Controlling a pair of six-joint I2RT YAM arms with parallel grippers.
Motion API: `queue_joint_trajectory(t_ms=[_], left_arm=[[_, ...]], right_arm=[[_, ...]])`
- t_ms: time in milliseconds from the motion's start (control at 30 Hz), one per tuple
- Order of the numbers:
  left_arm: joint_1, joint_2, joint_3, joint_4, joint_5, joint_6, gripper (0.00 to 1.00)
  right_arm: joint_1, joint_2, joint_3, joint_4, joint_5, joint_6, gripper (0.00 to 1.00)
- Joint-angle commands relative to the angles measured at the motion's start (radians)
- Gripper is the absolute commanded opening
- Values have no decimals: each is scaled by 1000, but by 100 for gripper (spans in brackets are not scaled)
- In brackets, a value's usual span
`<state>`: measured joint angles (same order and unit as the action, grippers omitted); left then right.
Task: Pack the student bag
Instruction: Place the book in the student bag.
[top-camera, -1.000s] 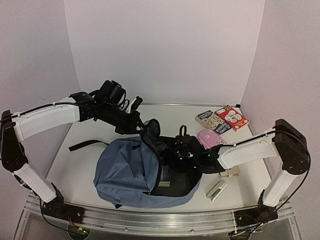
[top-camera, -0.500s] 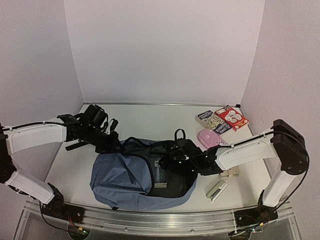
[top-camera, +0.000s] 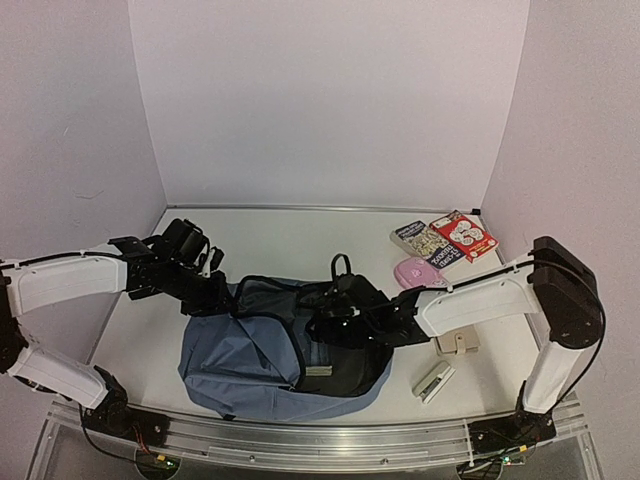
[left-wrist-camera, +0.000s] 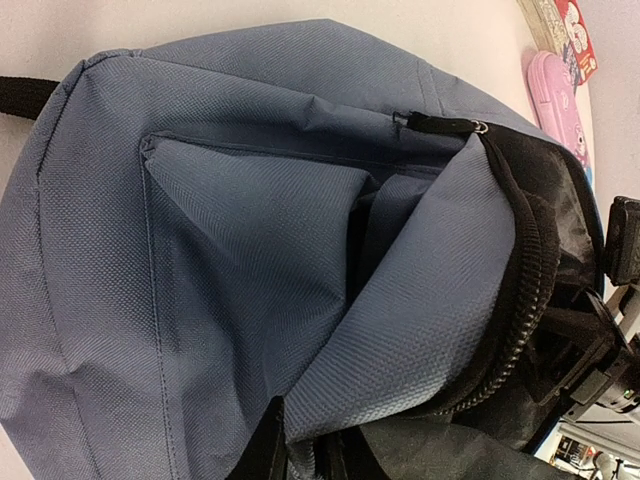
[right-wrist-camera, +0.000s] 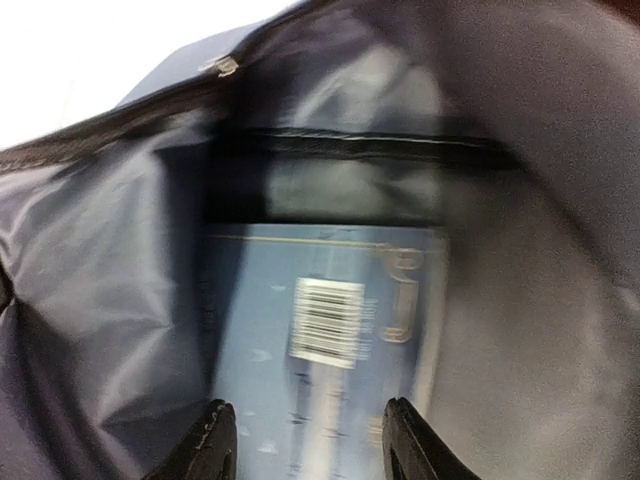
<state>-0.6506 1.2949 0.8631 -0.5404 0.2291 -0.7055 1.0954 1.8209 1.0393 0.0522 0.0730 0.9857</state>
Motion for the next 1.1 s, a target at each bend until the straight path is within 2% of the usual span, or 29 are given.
queue_joint_trajectory(t_ms=[0, 133, 400, 633, 833, 1067], left_arm=[[8, -10, 30, -15, -23, 13, 11], [8, -10, 42, -17, -22, 22, 9], [9, -13, 45, -16, -20, 24, 10], [10, -27, 48, -25, -21, 29, 10], [11, -27, 47, -25, -21, 30, 10], [13, -19, 45, -14, -12, 29, 10]], right_arm=[[13, 48, 66, 17, -33, -29, 49], [22, 40, 80, 16, -16, -23, 51], [23, -10, -16, -33, 76, 50, 56], [22, 23, -14, -38, 57, 58, 56], [23, 77, 46, -13, -17, 9, 55], [24, 76, 87, 96, -99, -24, 55]])
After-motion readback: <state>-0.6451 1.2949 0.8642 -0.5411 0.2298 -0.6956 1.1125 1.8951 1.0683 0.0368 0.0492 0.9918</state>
